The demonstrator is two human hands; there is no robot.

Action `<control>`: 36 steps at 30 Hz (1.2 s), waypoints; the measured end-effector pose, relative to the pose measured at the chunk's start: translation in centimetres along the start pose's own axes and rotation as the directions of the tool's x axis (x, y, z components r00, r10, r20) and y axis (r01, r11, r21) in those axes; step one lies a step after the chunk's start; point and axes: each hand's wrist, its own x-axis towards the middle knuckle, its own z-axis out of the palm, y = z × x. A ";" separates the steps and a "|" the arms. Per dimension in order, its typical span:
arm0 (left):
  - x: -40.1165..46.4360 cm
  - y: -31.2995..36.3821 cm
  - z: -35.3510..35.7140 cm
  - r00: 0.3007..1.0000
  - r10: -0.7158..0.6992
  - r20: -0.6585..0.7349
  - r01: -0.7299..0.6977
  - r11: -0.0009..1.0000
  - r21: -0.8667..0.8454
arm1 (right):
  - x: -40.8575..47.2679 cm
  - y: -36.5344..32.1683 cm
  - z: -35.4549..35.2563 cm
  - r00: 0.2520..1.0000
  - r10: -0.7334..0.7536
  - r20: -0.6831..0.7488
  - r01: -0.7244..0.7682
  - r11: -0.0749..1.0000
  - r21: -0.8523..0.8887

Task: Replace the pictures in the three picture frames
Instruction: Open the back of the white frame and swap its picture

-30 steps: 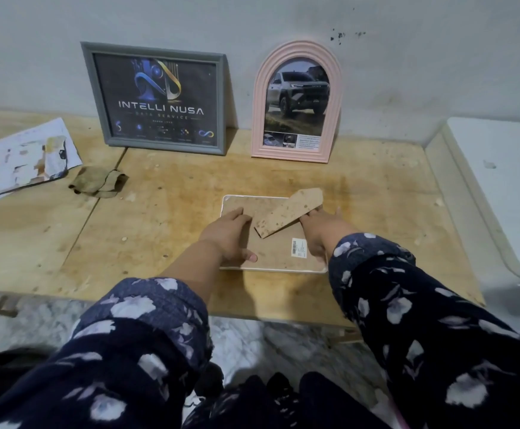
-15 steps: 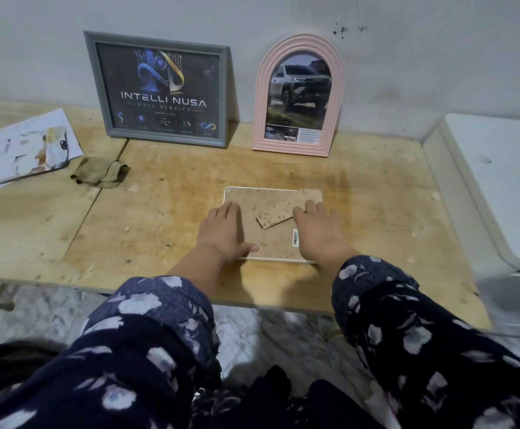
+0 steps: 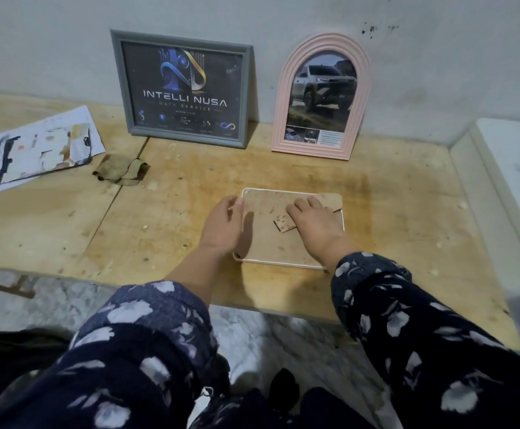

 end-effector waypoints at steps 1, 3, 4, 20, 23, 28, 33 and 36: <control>0.3 -0.3 -0.5 0.994 -0.094 -0.050 0.087 0.988 -0.128 | 0.1 0.1 -0.2 1.000 0.002 -0.025 -0.001 1.000 0.030; 1.1 -1.0 -1.6 0.955 -0.293 -0.049 0.250 0.880 -0.404 | 0.6 0.3 -0.9 0.997 0.027 -0.072 -0.017 0.992 0.127; 1.6 -1.3 -2.3 0.936 -0.350 -0.023 0.294 0.819 -0.492 | 0.9 0.3 -1.4 0.994 0.040 -0.100 -0.019 0.980 0.198; 3.4 2.4 -7.3 0.904 -0.305 0.299 0.409 0.821 -0.399 | 3.6 -4.6 -9.2 0.889 0.130 0.439 -0.406 -0.218 0.887; 3.2 1.1 -8.1 0.883 -0.369 0.291 0.464 0.785 -0.410 | 3.5 -5.0 -8.3 0.887 0.091 0.453 -0.425 -0.223 0.877; 3.9 -1.7 -8.6 0.885 -0.398 0.242 0.463 0.812 -0.356 | 3.3 -5.2 -5.3 0.859 0.054 0.509 -0.411 -0.522 0.748; 5.2 -3.0 -7.6 0.882 -0.411 0.230 0.464 0.843 -0.273 | 4.1 -6.1 -2.8 0.792 0.211 0.573 -0.404 -0.523 0.750; 6.1 -4.0 -6.7 0.903 -0.393 0.175 0.423 0.883 -0.203 | 4.4 -6.3 -2.2 0.756 0.347 0.555 -0.451 -0.337 0.826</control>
